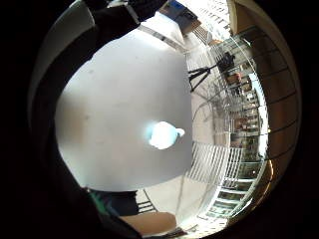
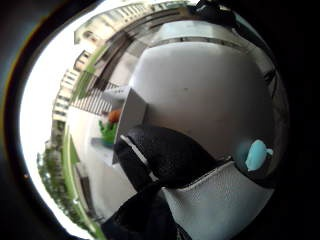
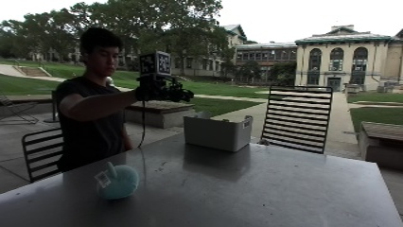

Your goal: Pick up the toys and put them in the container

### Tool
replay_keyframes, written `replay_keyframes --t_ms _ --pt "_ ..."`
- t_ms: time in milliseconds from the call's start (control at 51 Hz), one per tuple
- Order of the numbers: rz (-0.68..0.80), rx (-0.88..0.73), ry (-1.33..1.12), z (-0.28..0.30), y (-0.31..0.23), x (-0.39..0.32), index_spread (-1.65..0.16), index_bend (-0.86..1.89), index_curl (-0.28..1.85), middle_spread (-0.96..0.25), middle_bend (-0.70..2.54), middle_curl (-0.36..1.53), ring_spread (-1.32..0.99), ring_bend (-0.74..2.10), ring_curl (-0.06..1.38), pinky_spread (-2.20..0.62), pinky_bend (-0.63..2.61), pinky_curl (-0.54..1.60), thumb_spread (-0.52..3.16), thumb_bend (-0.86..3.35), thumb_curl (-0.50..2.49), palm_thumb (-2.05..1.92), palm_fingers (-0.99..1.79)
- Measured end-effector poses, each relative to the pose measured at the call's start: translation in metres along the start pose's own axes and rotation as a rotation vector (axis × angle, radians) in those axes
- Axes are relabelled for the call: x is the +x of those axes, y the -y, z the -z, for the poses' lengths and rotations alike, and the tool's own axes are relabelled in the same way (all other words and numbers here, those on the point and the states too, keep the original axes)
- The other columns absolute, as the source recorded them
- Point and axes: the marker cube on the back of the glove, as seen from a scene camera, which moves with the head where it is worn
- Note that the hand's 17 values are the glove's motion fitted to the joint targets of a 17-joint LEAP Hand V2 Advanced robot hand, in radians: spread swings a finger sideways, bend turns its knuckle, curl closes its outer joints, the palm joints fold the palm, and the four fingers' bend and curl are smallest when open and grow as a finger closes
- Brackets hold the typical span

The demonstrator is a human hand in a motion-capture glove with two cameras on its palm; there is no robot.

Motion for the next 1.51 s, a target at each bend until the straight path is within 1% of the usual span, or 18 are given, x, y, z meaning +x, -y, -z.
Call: replay_keyframes --t_ms 118,294,510,745,804,863,902,921,961,980,1000,1059,1196,1294,1314,1333,1412,1510 --pt "-0.087 -0.068 -0.017 -0.033 -0.015 0.074 -0.35 0.19 0.43 -0.10 0.55 0.35 -0.12 0.53 0.19 0.05 0.79 0.37 0.90 -0.10 0.17 -0.13 0.00" --pt "-0.160 -0.165 0.008 -0.081 -0.044 0.138 -0.35 0.16 0.42 -0.10 0.48 0.34 -0.10 0.47 0.18 0.05 0.84 0.38 0.92 -0.09 0.18 -0.12 -0.03" --pt "-0.260 -0.284 0.008 -0.157 -0.083 0.174 -0.35 0.11 0.37 -0.11 0.41 0.34 -0.09 0.44 0.19 0.05 0.93 0.40 0.94 -0.07 0.19 -0.08 -0.06" --pt "-0.328 -0.468 0.019 -0.219 -0.104 0.207 -0.36 0.11 0.31 -0.13 0.26 0.32 -0.09 0.41 0.19 -0.02 1.23 0.46 1.03 0.01 0.24 0.06 -0.01" --pt "-0.348 -0.482 0.042 -0.227 -0.109 0.209 -0.36 0.10 0.29 -0.14 0.13 0.29 -0.12 0.52 0.21 -0.15 1.42 0.47 1.09 0.10 0.27 0.22 0.18" --pt "-0.350 -0.485 0.027 -0.231 -0.112 0.211 -0.36 0.02 0.23 -0.16 0.16 0.27 -0.23 0.92 0.30 -0.32 1.43 0.43 1.16 0.22 0.32 0.42 0.58" --pt "-0.351 -0.479 0.024 -0.233 -0.113 0.211 -0.36 0.10 0.25 -0.15 0.09 0.25 -0.18 0.72 0.25 -0.31 1.53 0.47 1.15 0.14 0.29 0.32 0.25" --pt "-0.352 -0.474 0.024 -0.234 -0.113 0.211 -0.36 0.06 0.26 -0.16 0.18 0.28 -0.25 1.01 0.39 -0.37 1.48 0.47 1.18 0.23 0.33 0.45 0.54" --pt "-0.355 -0.466 0.027 -0.235 -0.114 0.212 -0.36 0.02 0.20 -0.18 0.21 0.28 -0.29 1.07 0.37 -0.41 1.43 0.44 1.20 0.27 0.35 0.53 0.62" --pt "-0.356 -0.466 0.030 -0.235 -0.113 0.212 -0.35 0.05 0.20 -0.22 0.35 0.32 -0.33 1.07 0.37 -0.43 1.36 0.41 1.18 0.34 0.39 0.66 0.72" --pt "-0.358 -0.466 0.035 -0.235 -0.113 0.212 -0.36 0.03 0.18 -0.19 0.19 0.27 -0.31 1.09 0.38 -0.43 1.42 0.43 1.20 0.27 0.36 0.54 0.59" --pt "-0.365 -0.460 0.056 -0.234 -0.111 0.211 -0.35 0.07 0.18 -0.26 0.45 0.37 -0.37 1.15 0.42 -0.46 1.28 0.39 1.18 0.42 0.44 0.79 0.83" --pt "-0.375 -0.392 0.054 -0.234 -0.110 0.209 -0.35 0.05 0.11 -0.33 0.65 0.45 -0.38 1.29 0.46 -0.48 1.09 0.33 1.19 0.55 0.52 0.97 1.01" --pt "-0.391 -0.322 0.065 -0.236 -0.110 0.207 -0.34 0.10 0.09 -0.34 0.85 0.52 -0.36 1.34 0.48 -0.41 0.91 0.30 1.38 0.69 0.55 1.03 1.21" --pt "-0.398 -0.304 0.071 -0.236 -0.110 0.206 -0.34 0.07 0.08 -0.34 0.80 0.50 -0.36 1.35 0.49 -0.44 0.95 0.32 1.36 0.70 0.56 1.04 1.12" --pt "-0.404 -0.285 0.077 -0.237 -0.111 0.205 -0.34 0.11 0.08 -0.33 0.89 0.53 -0.35 1.34 0.48 -0.39 0.88 0.30 1.43 0.72 0.56 1.03 1.23" --pt "-0.425 -0.210 0.063 -0.236 -0.109 0.201 -0.33 0.20 0.10 -0.32 0.99 0.56 -0.34 1.31 0.48 -0.38 0.80 0.29 1.53 0.79 0.57 1.02 1.31" --pt "-0.456 -0.210 0.067 -0.226 -0.105 0.191 -0.31 0.39 0.17 -0.29 1.04 0.57 -0.32 1.29 0.47 -0.49 0.73 0.28 1.60 0.84 0.58 1.01 1.37"
